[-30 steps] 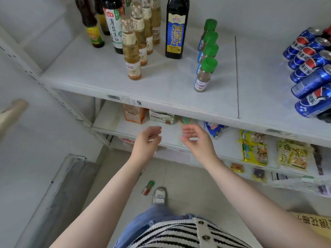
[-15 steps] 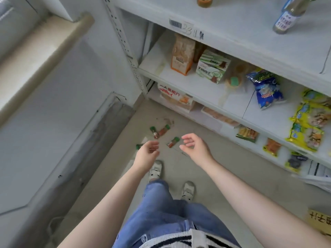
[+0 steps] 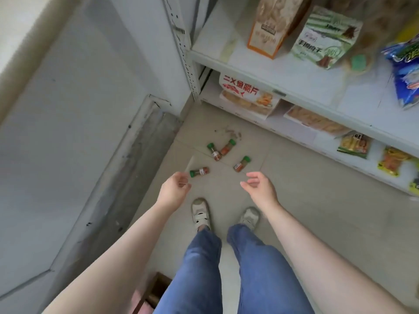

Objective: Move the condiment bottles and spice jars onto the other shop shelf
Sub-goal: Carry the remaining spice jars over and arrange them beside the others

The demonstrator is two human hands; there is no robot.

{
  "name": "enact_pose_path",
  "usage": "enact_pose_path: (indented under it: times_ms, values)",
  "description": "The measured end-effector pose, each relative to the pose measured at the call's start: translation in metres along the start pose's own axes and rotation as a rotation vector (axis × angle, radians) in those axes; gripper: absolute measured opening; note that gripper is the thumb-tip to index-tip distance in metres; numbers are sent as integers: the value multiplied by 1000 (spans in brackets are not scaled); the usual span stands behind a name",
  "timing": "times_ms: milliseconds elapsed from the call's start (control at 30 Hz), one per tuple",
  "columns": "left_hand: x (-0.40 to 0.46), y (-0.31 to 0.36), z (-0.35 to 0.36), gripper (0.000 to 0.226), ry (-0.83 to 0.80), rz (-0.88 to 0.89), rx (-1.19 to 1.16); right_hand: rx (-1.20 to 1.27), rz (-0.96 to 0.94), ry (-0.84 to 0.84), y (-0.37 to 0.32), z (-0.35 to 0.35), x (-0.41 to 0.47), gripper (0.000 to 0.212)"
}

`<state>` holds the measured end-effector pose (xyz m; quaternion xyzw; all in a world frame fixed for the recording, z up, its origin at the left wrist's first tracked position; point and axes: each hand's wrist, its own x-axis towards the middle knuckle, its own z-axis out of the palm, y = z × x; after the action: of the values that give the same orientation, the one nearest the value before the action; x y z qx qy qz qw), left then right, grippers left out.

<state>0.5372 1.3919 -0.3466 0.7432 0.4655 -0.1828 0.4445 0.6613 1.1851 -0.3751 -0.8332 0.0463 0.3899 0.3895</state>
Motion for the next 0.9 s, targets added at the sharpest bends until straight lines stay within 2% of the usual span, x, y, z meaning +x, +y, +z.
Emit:
enact_pose_path:
  times_ms: [133,300,467,667,767,900]
  values:
    - [60,-27,21,31,-10,-67,-31,69,89,54,32,30,52,30]
    - [146,-71,91,28,-7,-159,-86,60,138,91,92,66,145,28]
    - [235,-119,171,24,-46,-285,-234,65,218,132,162,100,244,27]
    - [329,-161,248,11,25,-568,-540,118,335,170,225,136,344,40]
    - [369,-179,280,19,75,-699,-698,156,394,214,248,149,385,54]
    - [409,-197,306,36,124,-871,-844,187,487,276,268,164,432,62]
